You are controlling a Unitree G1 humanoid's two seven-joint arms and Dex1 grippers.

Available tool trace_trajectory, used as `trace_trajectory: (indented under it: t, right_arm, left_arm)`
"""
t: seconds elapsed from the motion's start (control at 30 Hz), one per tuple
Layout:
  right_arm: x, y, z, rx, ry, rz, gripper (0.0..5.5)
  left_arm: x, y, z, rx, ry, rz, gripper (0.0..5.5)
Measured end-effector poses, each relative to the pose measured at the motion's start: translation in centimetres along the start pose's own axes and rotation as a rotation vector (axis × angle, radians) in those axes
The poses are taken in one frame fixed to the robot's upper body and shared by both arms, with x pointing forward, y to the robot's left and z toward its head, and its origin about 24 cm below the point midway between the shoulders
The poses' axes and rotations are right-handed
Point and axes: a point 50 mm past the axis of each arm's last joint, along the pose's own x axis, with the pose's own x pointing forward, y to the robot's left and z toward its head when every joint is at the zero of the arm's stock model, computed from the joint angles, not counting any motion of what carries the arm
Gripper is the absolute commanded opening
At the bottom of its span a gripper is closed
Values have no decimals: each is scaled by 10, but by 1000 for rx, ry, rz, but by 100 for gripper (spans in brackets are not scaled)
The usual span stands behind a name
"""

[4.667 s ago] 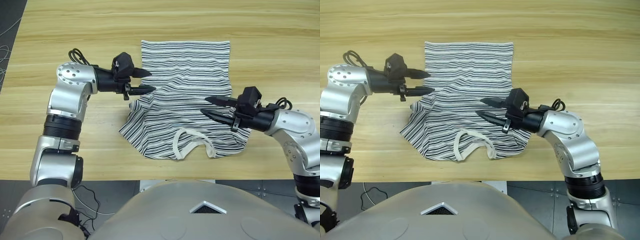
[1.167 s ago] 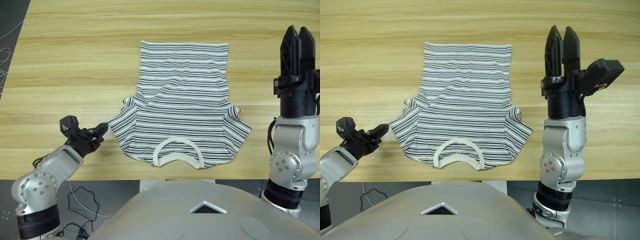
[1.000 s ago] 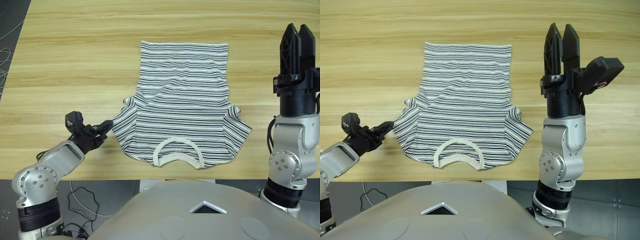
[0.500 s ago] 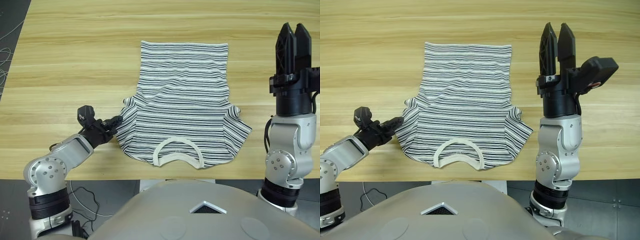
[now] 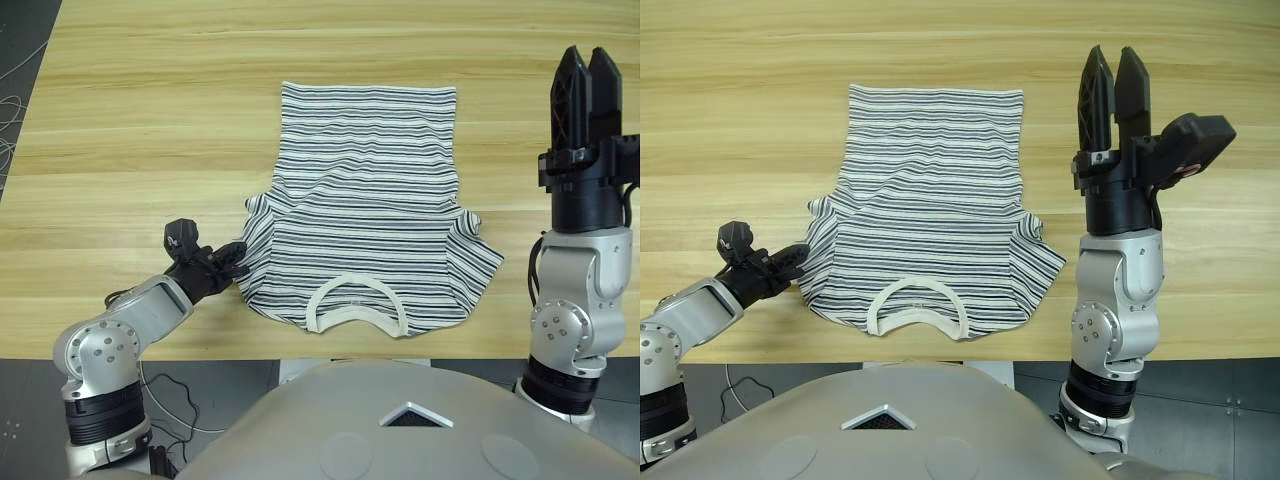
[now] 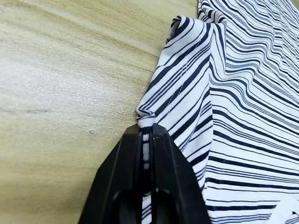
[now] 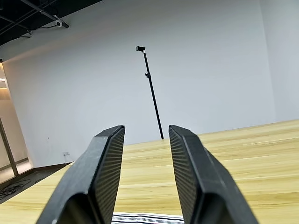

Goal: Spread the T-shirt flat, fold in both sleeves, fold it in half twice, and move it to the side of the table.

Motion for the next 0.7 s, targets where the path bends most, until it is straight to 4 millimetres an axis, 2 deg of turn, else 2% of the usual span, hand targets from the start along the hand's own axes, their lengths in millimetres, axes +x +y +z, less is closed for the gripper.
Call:
trace_trajectory:
  t: [0.2,0.4,0.57,0.7]
  right_arm:
    - [0,-1,-1,3,0,-6,174]
    - [0,-2,-3,4,3,-10,174]
    - [0,-3,-4,0,2,-14,174]
    - [0,-4,-5,-6,7,-12,174]
  left_arm:
    - [3,17,28,107,-83,123,11]
    - [6,23,37,148,-113,144,11]
    - [6,19,40,173,-121,96,11]
    - [4,6,42,228,-134,31,11]
